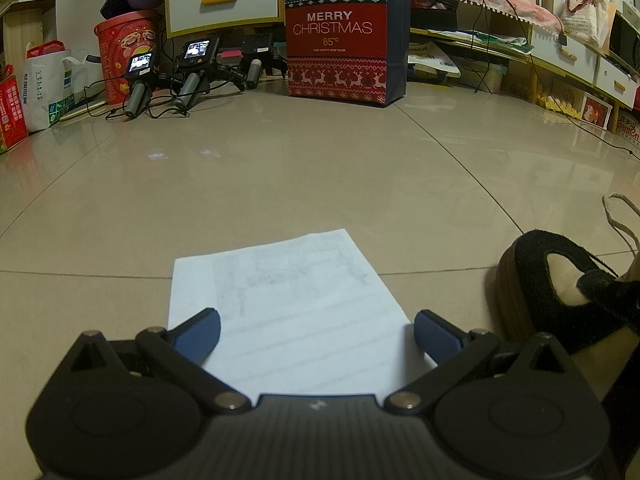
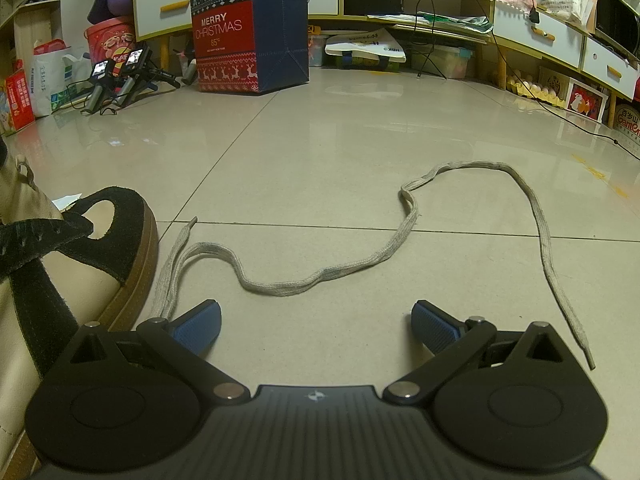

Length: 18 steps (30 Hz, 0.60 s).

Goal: Lace up shoes with both hands
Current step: 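Grasp the beige sneaker with the left tool while the right tool grasps the grey shoelace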

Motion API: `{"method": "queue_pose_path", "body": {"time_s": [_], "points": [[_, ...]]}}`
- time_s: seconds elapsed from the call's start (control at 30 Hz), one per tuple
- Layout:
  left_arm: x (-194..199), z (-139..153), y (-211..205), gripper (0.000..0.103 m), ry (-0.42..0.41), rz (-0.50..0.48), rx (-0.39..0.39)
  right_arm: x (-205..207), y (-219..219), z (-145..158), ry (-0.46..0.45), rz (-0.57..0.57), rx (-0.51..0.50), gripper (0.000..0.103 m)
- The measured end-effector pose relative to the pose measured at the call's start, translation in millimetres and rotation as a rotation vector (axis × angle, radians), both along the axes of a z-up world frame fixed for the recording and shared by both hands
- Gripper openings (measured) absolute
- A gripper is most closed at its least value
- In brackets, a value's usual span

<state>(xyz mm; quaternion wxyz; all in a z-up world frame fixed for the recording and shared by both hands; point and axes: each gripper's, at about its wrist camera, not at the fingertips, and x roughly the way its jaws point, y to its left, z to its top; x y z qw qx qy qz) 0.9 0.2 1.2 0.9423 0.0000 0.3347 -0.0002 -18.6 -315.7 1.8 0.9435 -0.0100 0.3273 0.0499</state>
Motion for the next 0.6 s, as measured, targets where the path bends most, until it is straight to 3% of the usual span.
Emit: {"method": "queue_pose_path", "body": {"time_s": [0.23,0.47,0.6], "points": [[3,5,1,0.103,0.035,-0.017,-0.009,-1,-1,3,0.006,0.0,-0.001,0.103],[6,11,2,0.103,0.068,-0.033,-0.02,0,-5,8,0.087,0.038,-0.01,0.103],[-2,39,-1,0.103,0.058,-0.036,-0.035,-13,-19,10,0.108,-0.072,-0.012,0.103]]}}
